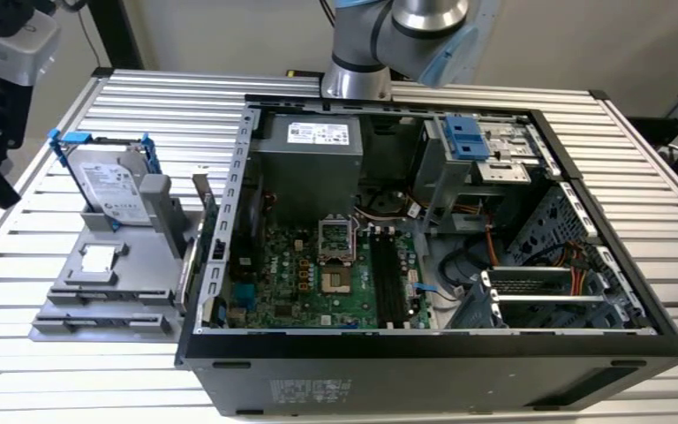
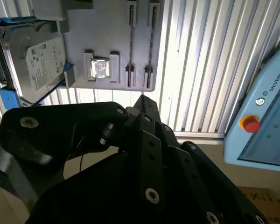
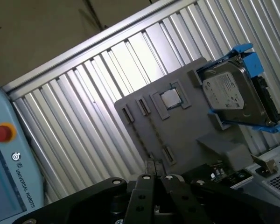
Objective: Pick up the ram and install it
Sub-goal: 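Pick up the ram and move it above insertion slot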
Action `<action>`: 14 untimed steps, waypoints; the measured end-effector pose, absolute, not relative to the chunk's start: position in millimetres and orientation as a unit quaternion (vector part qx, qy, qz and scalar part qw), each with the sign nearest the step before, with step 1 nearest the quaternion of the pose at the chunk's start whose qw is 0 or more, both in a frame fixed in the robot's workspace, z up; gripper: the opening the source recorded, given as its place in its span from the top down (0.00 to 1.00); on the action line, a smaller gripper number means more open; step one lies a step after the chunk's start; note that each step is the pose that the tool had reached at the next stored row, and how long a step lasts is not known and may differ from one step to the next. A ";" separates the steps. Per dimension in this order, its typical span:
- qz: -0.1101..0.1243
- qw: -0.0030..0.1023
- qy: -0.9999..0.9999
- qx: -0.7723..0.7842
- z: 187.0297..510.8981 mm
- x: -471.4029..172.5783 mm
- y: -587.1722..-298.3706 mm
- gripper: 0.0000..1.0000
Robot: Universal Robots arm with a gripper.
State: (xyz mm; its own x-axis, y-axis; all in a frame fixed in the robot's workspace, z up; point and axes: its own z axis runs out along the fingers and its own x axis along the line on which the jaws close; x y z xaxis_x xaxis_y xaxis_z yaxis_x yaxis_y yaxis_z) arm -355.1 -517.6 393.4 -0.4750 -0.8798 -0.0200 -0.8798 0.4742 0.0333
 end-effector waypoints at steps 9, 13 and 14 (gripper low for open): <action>0.018 0.000 0.821 -0.571 393.4 -355.1 -517.6 1.00; 0.017 0.001 0.805 -0.593 393.4 -355.1 -517.6 1.00; 0.016 0.002 0.801 -0.598 393.4 -355.1 -517.6 1.00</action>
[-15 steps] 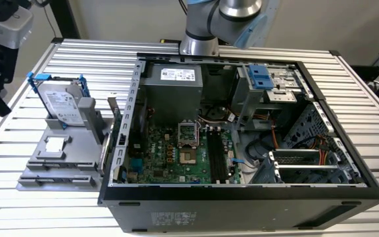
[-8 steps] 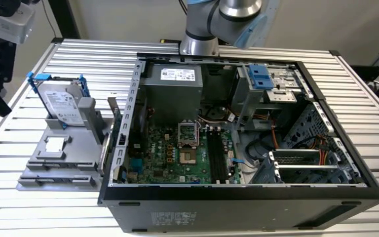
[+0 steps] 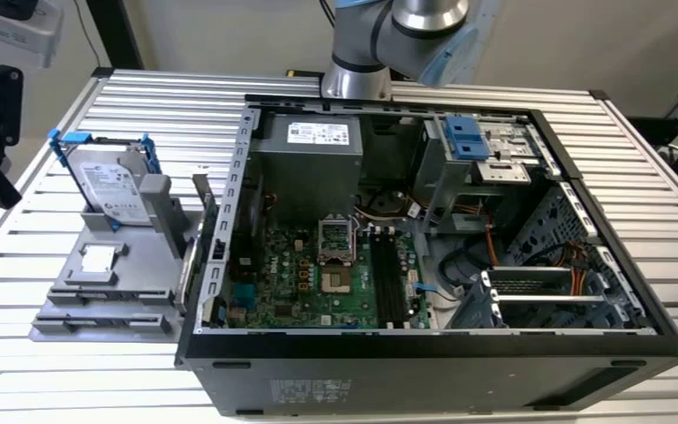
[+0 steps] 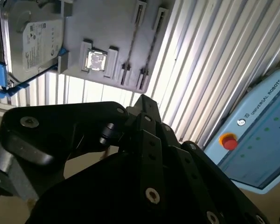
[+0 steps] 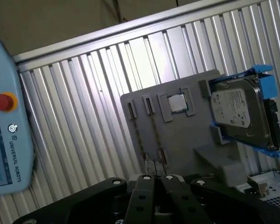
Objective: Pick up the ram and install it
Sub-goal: 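Pick up the ram and move it above insertion slot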
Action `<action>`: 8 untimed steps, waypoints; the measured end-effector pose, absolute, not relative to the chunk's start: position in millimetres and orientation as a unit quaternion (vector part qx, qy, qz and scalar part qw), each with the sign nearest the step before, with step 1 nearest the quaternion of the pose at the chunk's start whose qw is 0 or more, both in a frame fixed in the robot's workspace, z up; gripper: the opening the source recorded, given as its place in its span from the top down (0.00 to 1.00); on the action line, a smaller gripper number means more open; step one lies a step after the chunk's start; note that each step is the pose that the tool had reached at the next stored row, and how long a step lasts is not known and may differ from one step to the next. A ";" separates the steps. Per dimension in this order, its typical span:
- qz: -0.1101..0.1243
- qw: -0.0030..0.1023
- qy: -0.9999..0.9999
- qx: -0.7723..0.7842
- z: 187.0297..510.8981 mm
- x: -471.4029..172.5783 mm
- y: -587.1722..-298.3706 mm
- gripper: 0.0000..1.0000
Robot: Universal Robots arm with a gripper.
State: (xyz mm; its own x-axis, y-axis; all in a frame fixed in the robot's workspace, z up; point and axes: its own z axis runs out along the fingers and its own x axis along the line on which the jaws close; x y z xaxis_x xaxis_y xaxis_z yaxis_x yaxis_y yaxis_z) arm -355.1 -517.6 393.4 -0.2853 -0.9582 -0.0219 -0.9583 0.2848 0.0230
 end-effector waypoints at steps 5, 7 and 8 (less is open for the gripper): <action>0.011 0.002 0.785 -0.619 393.4 -355.2 -517.6 1.00; 0.010 0.001 0.779 -0.627 393.5 -355.1 -517.6 1.00; 0.010 0.001 0.775 -0.632 393.4 -355.1 -517.6 1.00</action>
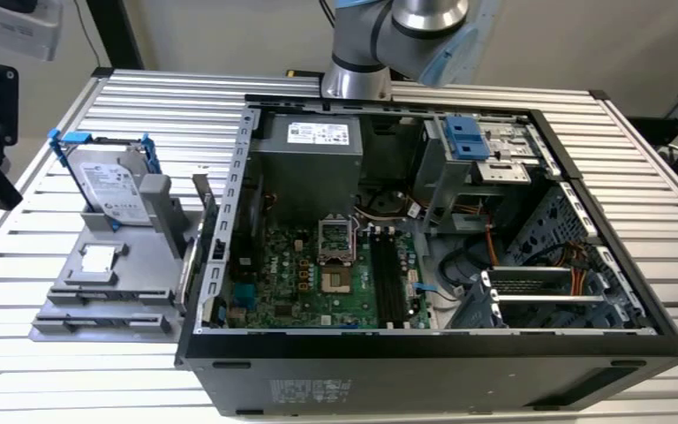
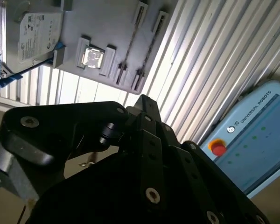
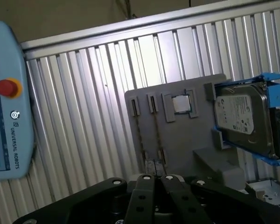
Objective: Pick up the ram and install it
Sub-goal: 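Pick up the ram and move it above insertion slot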
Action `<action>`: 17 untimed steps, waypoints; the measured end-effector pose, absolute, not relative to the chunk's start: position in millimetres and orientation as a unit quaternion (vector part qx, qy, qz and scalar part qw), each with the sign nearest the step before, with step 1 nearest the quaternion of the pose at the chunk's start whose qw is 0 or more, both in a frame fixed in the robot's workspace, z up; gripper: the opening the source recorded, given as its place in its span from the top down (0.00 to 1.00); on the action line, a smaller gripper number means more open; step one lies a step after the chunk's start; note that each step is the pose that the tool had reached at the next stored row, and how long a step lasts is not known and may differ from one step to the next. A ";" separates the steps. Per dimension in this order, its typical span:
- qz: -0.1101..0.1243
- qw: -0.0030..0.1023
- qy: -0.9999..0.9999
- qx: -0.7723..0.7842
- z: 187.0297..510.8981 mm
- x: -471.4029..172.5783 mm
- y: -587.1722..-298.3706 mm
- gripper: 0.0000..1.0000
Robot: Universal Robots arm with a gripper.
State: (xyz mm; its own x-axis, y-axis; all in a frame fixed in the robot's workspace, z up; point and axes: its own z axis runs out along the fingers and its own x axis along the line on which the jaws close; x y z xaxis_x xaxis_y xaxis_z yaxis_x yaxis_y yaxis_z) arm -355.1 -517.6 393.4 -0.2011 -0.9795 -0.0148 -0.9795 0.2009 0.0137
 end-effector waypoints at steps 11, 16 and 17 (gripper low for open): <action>0.010 0.001 0.726 -0.688 393.4 -355.2 -517.6 1.00; 0.010 0.000 0.712 -0.702 393.4 -355.2 -517.6 1.00; 0.010 0.000 0.709 -0.705 393.4 -355.2 -517.6 1.00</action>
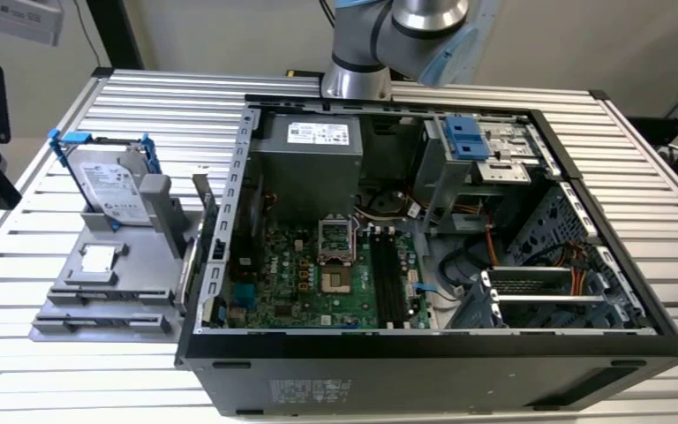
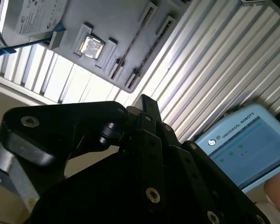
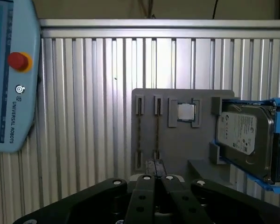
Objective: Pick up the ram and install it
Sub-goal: 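Pick up the ram and move it above insertion slot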
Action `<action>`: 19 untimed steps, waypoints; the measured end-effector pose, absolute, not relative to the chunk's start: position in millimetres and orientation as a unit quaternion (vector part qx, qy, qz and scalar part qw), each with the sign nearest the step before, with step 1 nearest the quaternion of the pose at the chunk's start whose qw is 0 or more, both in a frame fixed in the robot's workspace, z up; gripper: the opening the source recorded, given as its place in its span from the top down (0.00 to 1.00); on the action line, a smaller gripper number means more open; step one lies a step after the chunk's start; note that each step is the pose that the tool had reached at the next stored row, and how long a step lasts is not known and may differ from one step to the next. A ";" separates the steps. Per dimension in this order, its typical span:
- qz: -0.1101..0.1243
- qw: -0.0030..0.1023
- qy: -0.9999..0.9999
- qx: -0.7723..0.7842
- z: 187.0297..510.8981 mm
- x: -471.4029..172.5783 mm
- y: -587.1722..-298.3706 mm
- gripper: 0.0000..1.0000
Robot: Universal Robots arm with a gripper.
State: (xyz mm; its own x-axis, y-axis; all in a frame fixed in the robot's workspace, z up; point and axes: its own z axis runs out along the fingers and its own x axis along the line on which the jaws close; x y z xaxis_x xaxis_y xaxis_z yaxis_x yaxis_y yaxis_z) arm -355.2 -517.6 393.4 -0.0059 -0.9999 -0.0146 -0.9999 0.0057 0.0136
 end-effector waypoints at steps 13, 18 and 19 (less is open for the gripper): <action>0.010 0.000 0.671 -0.742 393.4 -355.2 -517.6 1.00; 0.010 0.000 0.670 -0.742 393.4 -355.1 -517.6 1.00; 0.010 0.000 0.670 -0.742 393.4 -355.1 -517.6 1.00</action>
